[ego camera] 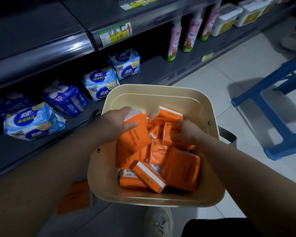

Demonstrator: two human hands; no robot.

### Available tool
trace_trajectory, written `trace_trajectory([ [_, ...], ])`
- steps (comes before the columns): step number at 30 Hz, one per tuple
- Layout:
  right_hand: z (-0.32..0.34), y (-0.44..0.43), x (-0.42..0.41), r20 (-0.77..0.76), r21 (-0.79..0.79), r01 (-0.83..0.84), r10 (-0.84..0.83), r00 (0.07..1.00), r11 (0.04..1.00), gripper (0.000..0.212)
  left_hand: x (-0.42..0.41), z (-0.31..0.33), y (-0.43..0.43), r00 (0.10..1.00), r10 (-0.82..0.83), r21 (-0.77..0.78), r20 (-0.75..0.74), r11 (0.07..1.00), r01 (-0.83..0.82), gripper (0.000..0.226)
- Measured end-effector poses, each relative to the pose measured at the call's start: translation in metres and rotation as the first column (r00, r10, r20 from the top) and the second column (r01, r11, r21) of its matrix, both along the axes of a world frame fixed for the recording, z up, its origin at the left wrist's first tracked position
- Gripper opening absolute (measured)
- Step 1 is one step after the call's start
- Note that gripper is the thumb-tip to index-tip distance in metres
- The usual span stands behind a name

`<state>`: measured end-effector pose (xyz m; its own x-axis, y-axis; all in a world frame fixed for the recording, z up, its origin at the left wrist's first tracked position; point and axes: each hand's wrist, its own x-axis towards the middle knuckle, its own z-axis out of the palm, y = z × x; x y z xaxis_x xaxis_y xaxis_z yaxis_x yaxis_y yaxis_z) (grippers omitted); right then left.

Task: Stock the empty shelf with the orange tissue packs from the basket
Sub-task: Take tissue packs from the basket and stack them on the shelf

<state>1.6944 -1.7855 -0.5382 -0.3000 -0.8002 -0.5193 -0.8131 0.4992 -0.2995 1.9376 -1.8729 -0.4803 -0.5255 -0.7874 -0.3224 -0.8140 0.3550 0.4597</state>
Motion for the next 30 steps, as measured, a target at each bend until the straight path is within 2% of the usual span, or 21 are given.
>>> trace_trajectory([
  [4, -0.009, -0.007, 0.000, -0.116, 0.081, -0.051, 0.060, 0.991, 0.995, 0.066, 0.012, 0.011, -0.001, 0.968, 0.188, 0.071, -0.166, 0.981, -0.179, 0.061],
  [7, -0.009, -0.009, 0.000, -0.201, 0.112, -0.069, 0.090, 0.976, 0.991, 0.075, 0.021, 0.016, -0.007, 0.948, 0.255, 0.102, -0.189, 0.966, -0.239, 0.059],
  [11, 0.006, -0.012, 0.003, -0.225, 0.084, -0.150, 0.166, 0.960, 0.985, 0.060, 0.035, 0.026, -0.010, 0.929, 0.295, 0.167, -0.222, 0.950, -0.262, 0.053],
  [16, 0.045, -0.017, 0.018, -0.052, -0.059, -0.106, 0.103, 0.993, 0.993, 0.053, 0.060, 0.045, -0.008, 0.859, 0.327, 0.198, -0.395, 0.943, -0.268, 0.036],
  [19, 0.080, -0.020, 0.032, 0.087, -0.198, -0.028, 0.046, 0.995, 0.980, 0.054, 0.077, 0.061, -0.004, 0.784, 0.427, 0.263, -0.451, 0.902, -0.341, 0.031],
  [21, 0.106, -0.023, 0.044, 0.195, -0.286, 0.054, 0.003, 0.981, 0.957, 0.051, 0.088, 0.073, 0.000, 0.709, 0.504, 0.291, -0.493, 0.864, -0.411, 0.034],
  [23, 0.130, -0.026, 0.059, 0.334, -0.338, 0.162, -0.043, 0.942, 0.927, 0.044, 0.102, 0.086, 0.001, 0.673, 0.541, 0.253, -0.504, 0.838, -0.484, 0.042],
  [27, 0.173, -0.037, 0.098, 0.464, -0.352, 0.246, -0.061, 0.884, 0.903, 0.036, 0.138, 0.113, -0.002, 0.708, 0.580, 0.149, -0.403, 0.805, -0.574, 0.059],
  [30, 0.203, -0.051, 0.131, 0.558, -0.368, 0.256, -0.008, 0.830, 0.894, 0.032, 0.162, 0.136, -0.004, 0.709, 0.577, 0.086, -0.406, 0.796, -0.599, 0.067],
])
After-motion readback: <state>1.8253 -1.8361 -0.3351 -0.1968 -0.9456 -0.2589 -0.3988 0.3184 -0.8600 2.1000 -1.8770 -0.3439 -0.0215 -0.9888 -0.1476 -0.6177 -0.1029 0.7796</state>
